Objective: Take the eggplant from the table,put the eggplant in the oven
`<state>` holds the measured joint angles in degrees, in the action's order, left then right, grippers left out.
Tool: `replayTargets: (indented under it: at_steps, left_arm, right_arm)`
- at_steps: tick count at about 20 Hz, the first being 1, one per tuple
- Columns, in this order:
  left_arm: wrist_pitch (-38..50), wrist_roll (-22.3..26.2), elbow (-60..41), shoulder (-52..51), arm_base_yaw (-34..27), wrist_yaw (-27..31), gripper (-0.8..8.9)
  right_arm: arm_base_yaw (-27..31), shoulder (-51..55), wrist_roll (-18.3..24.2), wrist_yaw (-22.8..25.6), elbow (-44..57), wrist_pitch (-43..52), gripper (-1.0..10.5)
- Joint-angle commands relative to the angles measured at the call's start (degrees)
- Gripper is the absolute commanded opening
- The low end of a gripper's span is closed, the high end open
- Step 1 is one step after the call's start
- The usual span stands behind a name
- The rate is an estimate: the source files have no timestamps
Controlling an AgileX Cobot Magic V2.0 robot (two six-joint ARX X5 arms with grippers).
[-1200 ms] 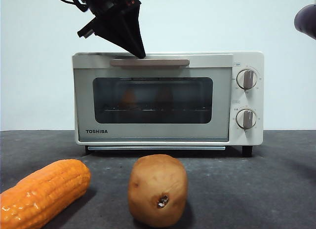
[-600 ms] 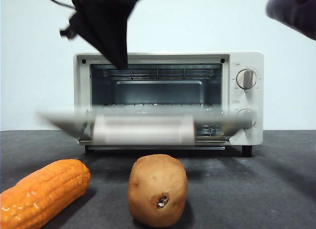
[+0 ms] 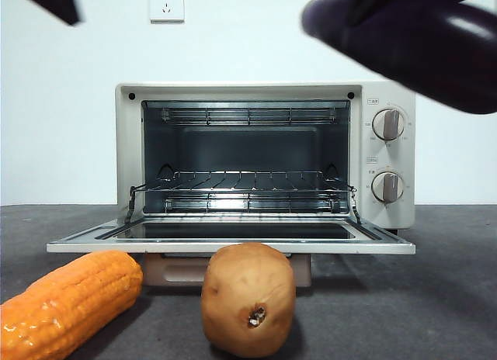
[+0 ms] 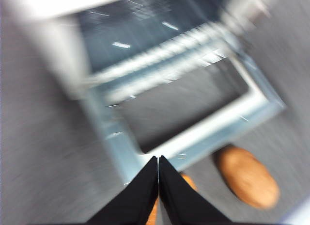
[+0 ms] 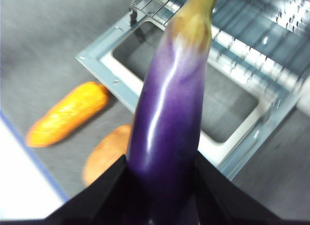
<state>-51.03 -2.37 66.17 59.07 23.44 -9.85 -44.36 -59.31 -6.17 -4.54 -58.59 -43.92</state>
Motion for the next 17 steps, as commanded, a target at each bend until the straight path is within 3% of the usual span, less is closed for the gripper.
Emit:
replayTargets:
  at_steps: [1,5,9,13,17]
  left_arm:
    - [1.99,-2.47,-3.91,-6.60,-4.11,0.02,0.03]
    - [2.25,-3.13,-9.57,-16.92,-11.58,0.02,0.03]
    - [2.21,-3.06,-10.86,-22.40,-15.96,0.00,0.02]
    - [2.19,-3.04,-10.86,-23.58,-17.44,-0.07,0.02]
    - [2.21,-3.06,-10.86,-23.58,-17.44,-0.90,0.02]
  right_arm:
    - [-2.62,-7.65,7.82,4.70,-5.53,-0.52,0.0]
    - [-6.73,-21.40,18.29,17.16,-15.47,-0.87,0.0]
    - [-9.25,-33.09,29.46,26.43,-22.40,0.57,0.0]
    - [-9.57,-39.93,39.08,32.94,-23.82,9.11,0.0]
    - [-9.29,-43.74,48.17,34.99,-23.82,17.53,0.0]
